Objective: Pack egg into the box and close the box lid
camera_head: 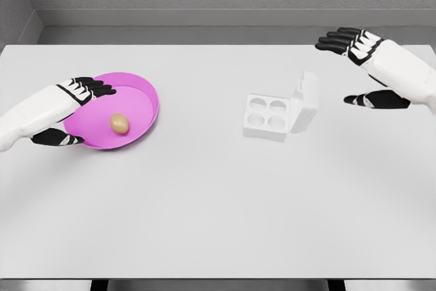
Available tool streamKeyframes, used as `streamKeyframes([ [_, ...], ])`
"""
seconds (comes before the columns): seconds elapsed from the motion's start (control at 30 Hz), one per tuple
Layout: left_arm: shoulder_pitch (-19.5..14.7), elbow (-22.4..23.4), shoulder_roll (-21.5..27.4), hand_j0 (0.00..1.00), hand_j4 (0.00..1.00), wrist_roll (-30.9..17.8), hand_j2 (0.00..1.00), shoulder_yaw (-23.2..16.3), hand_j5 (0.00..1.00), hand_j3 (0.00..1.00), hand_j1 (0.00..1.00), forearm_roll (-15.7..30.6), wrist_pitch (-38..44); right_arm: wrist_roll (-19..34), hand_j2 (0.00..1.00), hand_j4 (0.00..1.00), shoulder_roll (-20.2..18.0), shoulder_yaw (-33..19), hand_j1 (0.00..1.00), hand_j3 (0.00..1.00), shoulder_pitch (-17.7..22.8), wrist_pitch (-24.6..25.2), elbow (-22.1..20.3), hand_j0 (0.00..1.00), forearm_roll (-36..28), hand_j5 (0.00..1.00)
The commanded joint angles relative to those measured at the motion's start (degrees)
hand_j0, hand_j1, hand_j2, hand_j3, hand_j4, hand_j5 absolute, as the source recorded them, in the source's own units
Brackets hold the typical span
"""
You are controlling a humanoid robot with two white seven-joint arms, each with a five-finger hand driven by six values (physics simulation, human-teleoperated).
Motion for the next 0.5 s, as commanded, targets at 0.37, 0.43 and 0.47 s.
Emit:
streamKeyframes([
  [0.37, -5.27, -6.08, 6.34, 1.0, 1.0, -11.41, 1.0, -8.68, 1.0, 1.0, 1.0, 0.58, 0.12, 13.89, 1.0, 1.0, -0.79, -0.02, 1.0, 1.0, -3.07, -0.15, 7.87, 1.0, -0.38, 1.0],
  [0.43, -12.83, -3.53, 5.81, 1.0, 1.0, -11.41, 1.0, -15.89, 1.0, 1.0, 1.0, 0.67, 0.12, 20.4, 1.0, 1.0, -0.35, -0.02, 1.0, 1.0, -3.78, -0.15, 9.81, 1.0, -0.3, 1.0],
  [0.47, -15.9, -1.51, 5.81, 1.0, 1.0, -11.41, 1.0, -19.06, 1.0, 1.0, 1.0, 0.58, 0.12, 20.84, 1.0, 1.0, -0.18, 0.07, 1.0, 1.0, -3.78, -0.15, 10.16, 1.0, 0.05, 1.0],
])
